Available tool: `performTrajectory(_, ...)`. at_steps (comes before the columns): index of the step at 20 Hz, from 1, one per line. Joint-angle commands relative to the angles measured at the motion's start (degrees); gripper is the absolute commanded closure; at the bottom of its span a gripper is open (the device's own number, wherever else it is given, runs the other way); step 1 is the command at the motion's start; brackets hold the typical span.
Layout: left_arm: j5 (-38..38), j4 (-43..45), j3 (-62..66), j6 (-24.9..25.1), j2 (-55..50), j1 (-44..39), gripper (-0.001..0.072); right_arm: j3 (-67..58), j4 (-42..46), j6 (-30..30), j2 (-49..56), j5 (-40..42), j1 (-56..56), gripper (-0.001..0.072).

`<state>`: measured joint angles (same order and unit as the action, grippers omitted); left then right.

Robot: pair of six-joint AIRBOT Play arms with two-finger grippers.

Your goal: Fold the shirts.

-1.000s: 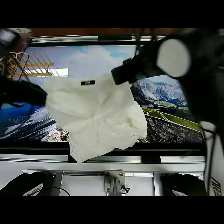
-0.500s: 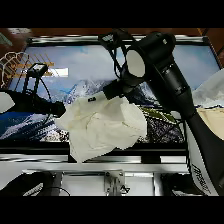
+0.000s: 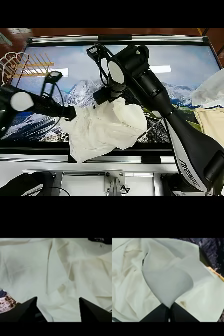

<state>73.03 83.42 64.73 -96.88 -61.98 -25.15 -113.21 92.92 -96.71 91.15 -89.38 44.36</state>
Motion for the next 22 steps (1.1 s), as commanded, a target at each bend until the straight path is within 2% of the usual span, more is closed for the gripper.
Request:
performTrajectory(1,-5.92,-0.72,-1.7,-2.89,-6.73,-2.12,0.0133,0.0,-0.02,-0.09,0.7,0.52,0.11,0.0602)
performTrajectory(3,-9.64,-0.92,-1.66,-2.86,-10.27,-2.56,0.0133,0.0,-0.02,-0.02,0.7,0.15,0.11,0.0602)
performTrajectory(6,-9.53,-0.94,-1.49,-2.86,-14.27,-2.64,0.0133,0.0,0.0,0.2,0.7,0.04,0.11,0.0602)
performTrajectory(8,-10.73,-0.87,-1.49,-2.86,-15.89,-2.62,0.0193,0.0,0.13,0.24,0.7,0.07,0.11,0.0602)
performTrajectory(12,-13.53,-0.31,-1.46,-4.94,-19.26,-1.97,0.0211,0.0,-0.07,0.26,0.68,-0.52,0.11,0.0602)
performTrajectory(14,-12.92,-0.07,-1.46,-5.01,-20.02,-0.9,0.0475,0.0,0.0,0.5,0.52,-1.18,0.11,0.0602)
performTrajectory(15,-12.41,0.5,-1.4,-4.98,-19.61,-0.46,0.0513,0.0,0.2,0.87,0.39,-1.27,0.11,0.0602)
performTrajectory(17,-9.31,4.46,0.04,-3.28,-17.86,-0.13,0.0645,0.0,1.84,1.6,0.33,-1.44,0.09,0.0602)
performTrajectory(20,-6.51,12.85,3.17,-2.67,-11.8,-0.11,0.0655,0.0,4.87,1.9,0.33,-1.73,0.09,0.0602)
performTrajectory(22,-6.43,12.37,4.2,-2.89,-8.04,0.13,0.0654,0.0,4.96,1.9,0.33,-1.46,0.09,0.0602)
